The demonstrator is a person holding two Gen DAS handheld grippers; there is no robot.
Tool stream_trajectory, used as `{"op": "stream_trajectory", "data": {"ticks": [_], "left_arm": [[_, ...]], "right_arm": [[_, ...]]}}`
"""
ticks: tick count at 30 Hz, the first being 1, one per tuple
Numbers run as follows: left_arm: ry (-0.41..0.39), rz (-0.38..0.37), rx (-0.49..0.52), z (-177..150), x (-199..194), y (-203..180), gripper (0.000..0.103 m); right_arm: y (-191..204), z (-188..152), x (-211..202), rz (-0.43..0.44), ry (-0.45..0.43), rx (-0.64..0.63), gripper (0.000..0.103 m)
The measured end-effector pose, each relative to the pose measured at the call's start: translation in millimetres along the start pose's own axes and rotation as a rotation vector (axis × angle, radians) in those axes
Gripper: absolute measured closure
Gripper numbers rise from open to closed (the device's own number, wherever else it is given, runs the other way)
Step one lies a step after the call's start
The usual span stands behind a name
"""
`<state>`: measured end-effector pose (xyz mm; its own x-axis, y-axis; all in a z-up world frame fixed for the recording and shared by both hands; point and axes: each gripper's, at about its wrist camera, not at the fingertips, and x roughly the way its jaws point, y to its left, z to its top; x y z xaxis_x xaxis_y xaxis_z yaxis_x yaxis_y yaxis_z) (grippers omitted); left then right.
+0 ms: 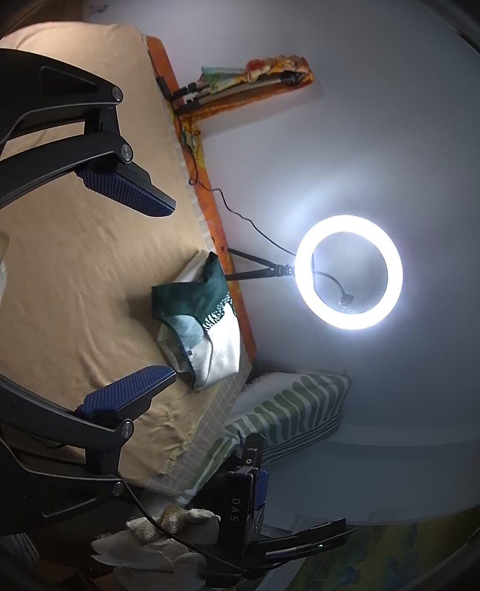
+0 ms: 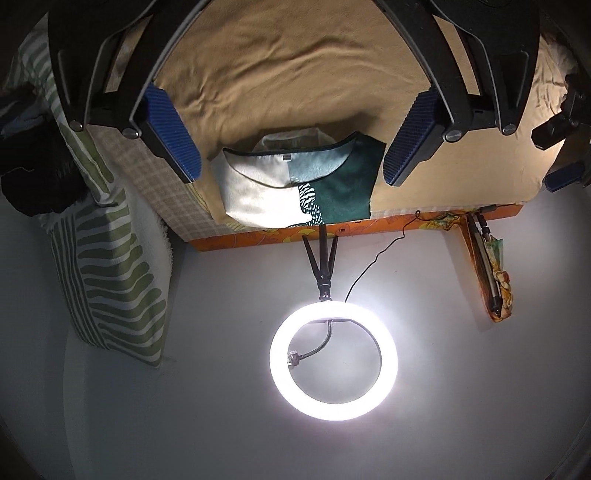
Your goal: Fold small clothes
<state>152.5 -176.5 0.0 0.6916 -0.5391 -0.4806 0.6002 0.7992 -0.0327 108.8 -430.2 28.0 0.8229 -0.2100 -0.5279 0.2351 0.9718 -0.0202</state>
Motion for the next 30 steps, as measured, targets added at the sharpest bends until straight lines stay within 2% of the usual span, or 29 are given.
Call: {"op": "stream_trajectory", "data": {"ticks": [3,7,10,16,20,24,30], "left_arm": [[-0.002,0.015,0.017,-12,-12,-3,0.015],[-0.013,0.049,0.025,-28,-23,-5,0.001],[-0.024,0.065,0.022,-37,-31,-6,0.001],[-0.013,0.104,0.040,-52,-35,-3,0.001],[-0.009,0.116,0.017,-59,-34,2,0.001],[0.001,0.150,0.038,-65,-33,5,0.001],[0.019,0.150,0.030,-66,-34,6,0.001]], "right_arm": [[13,-11,-13,-0.024,-0.019,-0.006,0.000],[24,-29,-25,-0.029,-0.030,0.013,0.000],[29,-44,-29,-0.047,-0.024,0.026,0.000],[34,-72,-27,-0.030,-0.004,0.088,0.000],[36,-83,-22,-0.046,-0.008,0.102,0.000],[36,-93,-16,-0.048,-0.002,0.115,0.000],[36,-102,-13,-0.060,-0.003,0.117,0.000]]}}
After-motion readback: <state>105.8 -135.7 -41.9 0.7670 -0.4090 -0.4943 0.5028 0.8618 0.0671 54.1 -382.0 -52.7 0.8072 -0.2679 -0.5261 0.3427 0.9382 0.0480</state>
